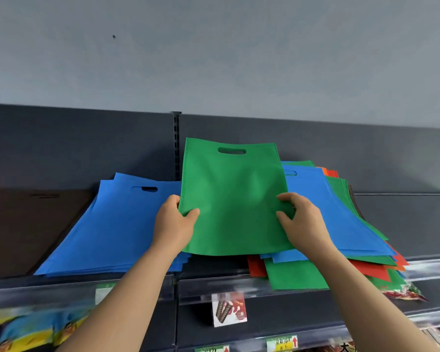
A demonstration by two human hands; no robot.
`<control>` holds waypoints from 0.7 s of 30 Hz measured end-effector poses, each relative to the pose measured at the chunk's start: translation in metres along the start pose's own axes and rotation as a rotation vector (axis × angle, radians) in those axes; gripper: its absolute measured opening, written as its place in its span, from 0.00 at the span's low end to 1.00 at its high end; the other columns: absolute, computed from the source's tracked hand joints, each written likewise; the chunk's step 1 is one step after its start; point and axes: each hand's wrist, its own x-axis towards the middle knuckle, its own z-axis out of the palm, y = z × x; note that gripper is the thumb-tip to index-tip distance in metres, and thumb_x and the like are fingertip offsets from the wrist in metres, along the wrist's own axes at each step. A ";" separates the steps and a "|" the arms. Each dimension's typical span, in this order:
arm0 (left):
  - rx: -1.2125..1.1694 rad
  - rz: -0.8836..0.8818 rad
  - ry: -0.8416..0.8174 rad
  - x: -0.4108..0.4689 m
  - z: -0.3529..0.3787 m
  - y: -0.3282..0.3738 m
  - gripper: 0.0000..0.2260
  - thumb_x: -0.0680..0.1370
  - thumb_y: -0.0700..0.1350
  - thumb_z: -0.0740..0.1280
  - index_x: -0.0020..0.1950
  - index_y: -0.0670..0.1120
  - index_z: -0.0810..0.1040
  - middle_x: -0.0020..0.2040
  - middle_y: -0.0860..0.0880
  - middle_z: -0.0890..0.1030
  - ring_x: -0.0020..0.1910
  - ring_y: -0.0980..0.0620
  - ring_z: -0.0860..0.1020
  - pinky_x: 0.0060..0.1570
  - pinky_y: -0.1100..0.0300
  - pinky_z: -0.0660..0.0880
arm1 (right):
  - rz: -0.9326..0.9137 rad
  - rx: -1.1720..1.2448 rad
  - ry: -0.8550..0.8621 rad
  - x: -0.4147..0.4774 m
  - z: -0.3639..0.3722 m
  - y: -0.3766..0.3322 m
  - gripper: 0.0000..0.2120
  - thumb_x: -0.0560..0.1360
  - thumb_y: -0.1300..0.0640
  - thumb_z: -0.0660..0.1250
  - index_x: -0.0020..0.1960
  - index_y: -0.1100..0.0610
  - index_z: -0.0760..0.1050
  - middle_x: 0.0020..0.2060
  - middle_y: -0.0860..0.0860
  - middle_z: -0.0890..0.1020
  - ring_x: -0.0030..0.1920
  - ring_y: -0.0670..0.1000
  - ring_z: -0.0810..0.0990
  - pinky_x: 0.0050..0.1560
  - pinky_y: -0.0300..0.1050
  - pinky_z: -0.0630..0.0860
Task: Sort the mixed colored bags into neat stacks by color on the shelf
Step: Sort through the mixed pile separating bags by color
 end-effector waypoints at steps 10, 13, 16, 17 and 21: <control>0.062 -0.091 0.111 -0.005 -0.130 -0.052 0.07 0.75 0.45 0.69 0.50 0.47 0.74 0.44 0.51 0.78 0.36 0.55 0.76 0.29 0.62 0.68 | -0.128 0.066 -0.102 -0.018 0.078 -0.110 0.17 0.76 0.62 0.65 0.64 0.54 0.72 0.58 0.51 0.76 0.46 0.49 0.72 0.47 0.41 0.69; 0.082 -0.118 0.144 -0.007 -0.179 -0.073 0.09 0.74 0.43 0.70 0.52 0.47 0.73 0.43 0.54 0.78 0.37 0.60 0.75 0.29 0.65 0.66 | -0.157 0.093 -0.142 -0.029 0.106 -0.153 0.18 0.76 0.62 0.65 0.64 0.55 0.72 0.58 0.51 0.76 0.48 0.51 0.76 0.48 0.45 0.75; 0.113 -0.140 0.174 -0.012 -0.230 -0.093 0.11 0.73 0.41 0.70 0.53 0.48 0.73 0.44 0.54 0.77 0.37 0.60 0.74 0.30 0.67 0.65 | -0.177 0.115 -0.172 -0.041 0.135 -0.197 0.17 0.75 0.62 0.64 0.64 0.54 0.72 0.58 0.52 0.77 0.49 0.52 0.77 0.52 0.50 0.76; 0.128 -0.143 0.189 -0.013 -0.247 -0.100 0.11 0.73 0.41 0.70 0.53 0.48 0.73 0.44 0.54 0.77 0.37 0.60 0.74 0.30 0.67 0.65 | -0.186 0.120 -0.185 -0.045 0.145 -0.212 0.17 0.76 0.62 0.64 0.64 0.54 0.72 0.58 0.52 0.77 0.49 0.51 0.76 0.52 0.47 0.76; 0.200 -0.149 0.238 -0.022 -0.314 -0.126 0.11 0.74 0.40 0.69 0.51 0.49 0.71 0.44 0.54 0.76 0.36 0.62 0.72 0.29 0.68 0.64 | -0.210 0.159 -0.242 -0.066 0.184 -0.268 0.17 0.77 0.61 0.63 0.65 0.54 0.71 0.58 0.52 0.76 0.47 0.50 0.74 0.45 0.47 0.75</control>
